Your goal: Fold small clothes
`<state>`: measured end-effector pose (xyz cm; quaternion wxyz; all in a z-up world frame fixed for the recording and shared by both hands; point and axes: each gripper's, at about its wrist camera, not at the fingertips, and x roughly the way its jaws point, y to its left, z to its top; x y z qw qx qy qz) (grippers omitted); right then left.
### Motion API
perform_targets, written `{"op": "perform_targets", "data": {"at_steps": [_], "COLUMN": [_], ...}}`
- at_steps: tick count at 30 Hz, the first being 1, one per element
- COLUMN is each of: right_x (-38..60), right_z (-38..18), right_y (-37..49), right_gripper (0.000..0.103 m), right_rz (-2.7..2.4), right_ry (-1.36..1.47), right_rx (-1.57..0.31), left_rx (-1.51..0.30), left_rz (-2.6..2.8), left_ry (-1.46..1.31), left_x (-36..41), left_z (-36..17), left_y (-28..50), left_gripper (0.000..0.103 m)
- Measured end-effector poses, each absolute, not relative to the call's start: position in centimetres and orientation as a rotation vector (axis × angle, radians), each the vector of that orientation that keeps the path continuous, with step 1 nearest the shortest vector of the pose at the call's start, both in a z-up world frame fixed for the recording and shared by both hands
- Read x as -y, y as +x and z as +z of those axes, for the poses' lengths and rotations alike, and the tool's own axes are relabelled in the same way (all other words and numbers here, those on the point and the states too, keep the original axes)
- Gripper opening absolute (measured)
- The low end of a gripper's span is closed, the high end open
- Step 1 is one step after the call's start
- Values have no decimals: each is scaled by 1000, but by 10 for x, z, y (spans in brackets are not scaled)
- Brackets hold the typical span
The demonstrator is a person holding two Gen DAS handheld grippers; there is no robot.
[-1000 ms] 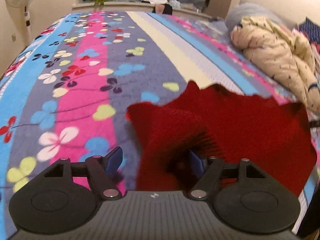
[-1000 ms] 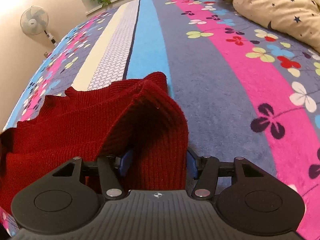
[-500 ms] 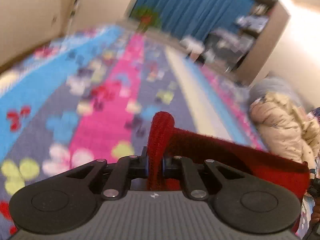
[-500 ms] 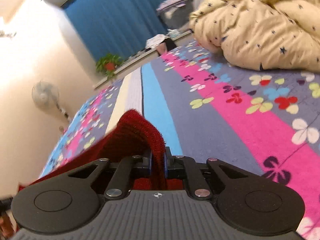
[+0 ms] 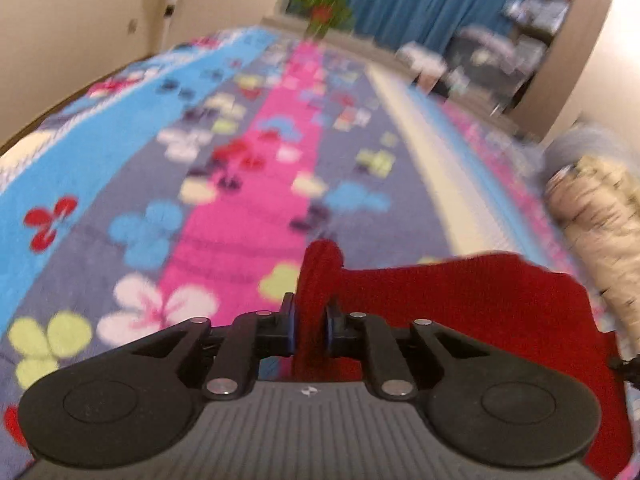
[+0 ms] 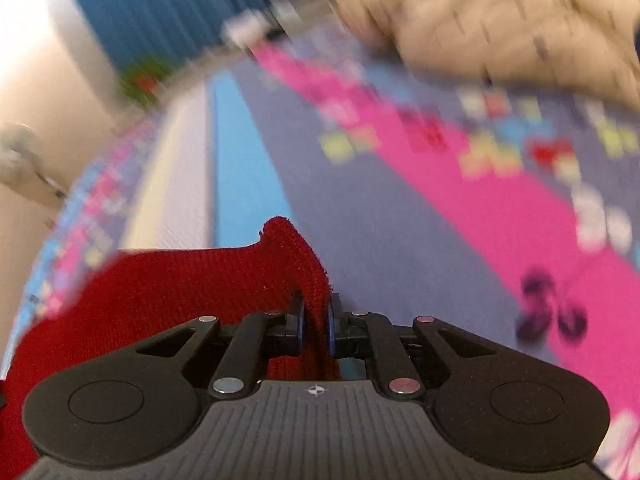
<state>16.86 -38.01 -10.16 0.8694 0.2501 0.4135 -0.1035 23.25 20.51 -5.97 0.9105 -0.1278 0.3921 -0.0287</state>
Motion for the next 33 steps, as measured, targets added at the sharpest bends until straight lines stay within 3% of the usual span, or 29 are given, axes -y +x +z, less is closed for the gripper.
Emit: {"op": "perform_targets", "data": {"at_steps": [3, 4, 5, 6, 7, 13, 17, 33], "right_x": [375, 374, 375, 376, 378, 387, 378, 359], "right_z": [-104, -100, -97, -95, -93, -84, -76, -78], "right_y": [167, 164, 160, 154, 147, 104, 78, 29], "right_gripper": [29, 40, 45, 50, 50, 52, 53, 57], "right_rz": [-250, -249, -248, -249, -248, -161, -116, 2], "right_ry": [532, 528, 535, 548, 565, 600, 453, 397], "right_rx": [-889, -876, -869, -871, -880, -939, -968, -988], "left_rx": [-832, -828, -822, -822, -834, -929, -945, -979], "left_rz": [-43, -47, -53, -57, -66, -112, -76, -102], "left_ry": [-256, -271, -298, -335, -366, -361, -227, -198], "left_x": [-206, -209, -213, -220, -225, -222, -210, -183], "left_z": [-60, -57, -54, -50, -50, -46, -42, -44], "left_y": [228, 225, 219, 207, 201, 165, 136, 91], "left_gripper": [24, 31, 43, 48, 54, 56, 56, 59]}}
